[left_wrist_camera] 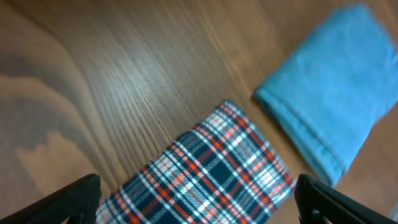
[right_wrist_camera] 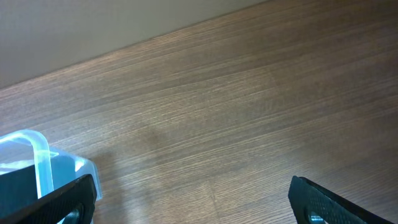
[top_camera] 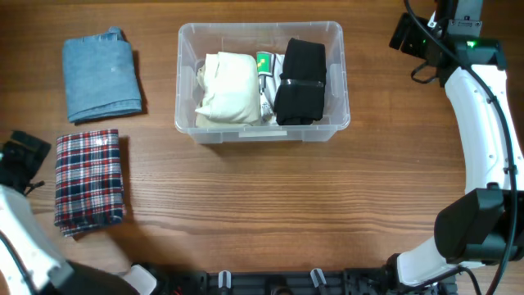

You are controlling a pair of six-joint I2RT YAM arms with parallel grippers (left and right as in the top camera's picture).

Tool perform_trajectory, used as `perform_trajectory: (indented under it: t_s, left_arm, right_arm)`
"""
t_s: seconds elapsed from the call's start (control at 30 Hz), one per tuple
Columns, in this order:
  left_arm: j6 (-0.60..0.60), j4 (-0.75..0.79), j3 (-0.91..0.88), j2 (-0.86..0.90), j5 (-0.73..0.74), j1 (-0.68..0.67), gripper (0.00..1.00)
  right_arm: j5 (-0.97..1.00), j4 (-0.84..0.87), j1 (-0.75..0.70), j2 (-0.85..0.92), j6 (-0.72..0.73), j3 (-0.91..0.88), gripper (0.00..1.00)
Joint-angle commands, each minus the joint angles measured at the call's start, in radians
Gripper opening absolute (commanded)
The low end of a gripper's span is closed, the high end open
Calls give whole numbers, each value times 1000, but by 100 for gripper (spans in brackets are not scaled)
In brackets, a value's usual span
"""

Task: Pack container
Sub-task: 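Move the left gripper down to the plaid folded cloth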

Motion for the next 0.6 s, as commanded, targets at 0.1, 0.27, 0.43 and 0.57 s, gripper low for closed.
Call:
perform_trajectory:
  t_s: [0.1, 0.27, 0.43, 0.57]
  left_arm:
    - [146, 5, 13, 200, 84, 6, 100]
    - [151, 3, 13, 291, 84, 6, 100]
    - [198, -16, 3, 306, 89, 6, 100]
    - [198, -58, -16, 307, 91, 6, 100]
  right_arm:
    - [-8, 0, -1, 14, 16, -6, 100]
    - [-8, -1, 0, 14, 15, -6, 100]
    - [-8, -1, 0, 14, 15, -6, 100]
    - [-8, -1, -1, 14, 16, -6, 100]
